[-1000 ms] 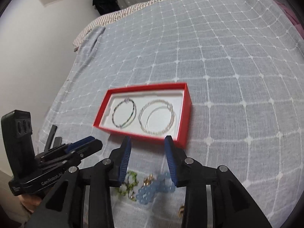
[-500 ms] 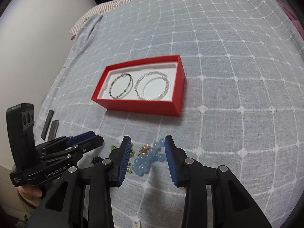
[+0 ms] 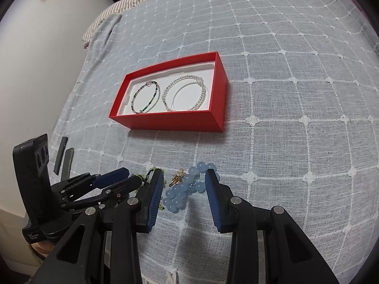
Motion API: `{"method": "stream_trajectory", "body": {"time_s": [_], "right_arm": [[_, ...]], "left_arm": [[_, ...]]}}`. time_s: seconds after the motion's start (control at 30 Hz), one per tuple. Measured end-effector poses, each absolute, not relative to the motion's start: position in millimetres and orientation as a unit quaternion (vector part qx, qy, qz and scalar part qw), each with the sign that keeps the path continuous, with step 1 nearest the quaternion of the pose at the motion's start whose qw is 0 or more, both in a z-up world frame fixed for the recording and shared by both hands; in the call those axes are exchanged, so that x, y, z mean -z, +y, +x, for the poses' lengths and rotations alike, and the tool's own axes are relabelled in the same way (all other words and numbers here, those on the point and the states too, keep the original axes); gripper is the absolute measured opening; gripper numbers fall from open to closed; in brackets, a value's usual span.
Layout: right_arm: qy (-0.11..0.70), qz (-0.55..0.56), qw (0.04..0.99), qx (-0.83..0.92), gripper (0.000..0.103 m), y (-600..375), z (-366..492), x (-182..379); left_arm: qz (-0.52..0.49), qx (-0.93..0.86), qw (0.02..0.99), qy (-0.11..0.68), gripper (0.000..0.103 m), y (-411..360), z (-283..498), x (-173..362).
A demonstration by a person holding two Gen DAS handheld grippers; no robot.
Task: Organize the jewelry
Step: 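Move both open tools back to the remaining bracelets on the cover, then grasp the green heart-shaped bracelet with the left tool while the right tool grasps the blue bead bracelet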
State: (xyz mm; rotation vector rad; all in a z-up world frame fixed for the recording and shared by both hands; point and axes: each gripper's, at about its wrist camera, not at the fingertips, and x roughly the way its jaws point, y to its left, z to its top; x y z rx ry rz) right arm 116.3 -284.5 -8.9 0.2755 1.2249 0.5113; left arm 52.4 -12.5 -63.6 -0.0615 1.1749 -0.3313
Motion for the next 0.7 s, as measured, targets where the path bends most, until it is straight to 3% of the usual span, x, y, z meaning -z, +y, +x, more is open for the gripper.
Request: {"method": "stream_trajectory", "body": {"time_s": [0.33, 0.5, 0.7], "right_arm": [[0.569, 0.129, 0.777, -0.238, 0.039, -284, 117, 10], [0.571, 0.126, 0.775, -0.239, 0.039, -280, 116, 13], [0.577, 0.119, 0.773, -0.233, 0.039, -274, 118, 26]], "left_arm": [[-0.004, 0.157, 0.815, 0.558, 0.034, -27, 50, 73], [0.010, 0.159, 0.818, 0.552, 0.004, -32, 49, 73], [-0.005, 0.159, 0.833, 0.531, 0.001, -24, 51, 62]]}}
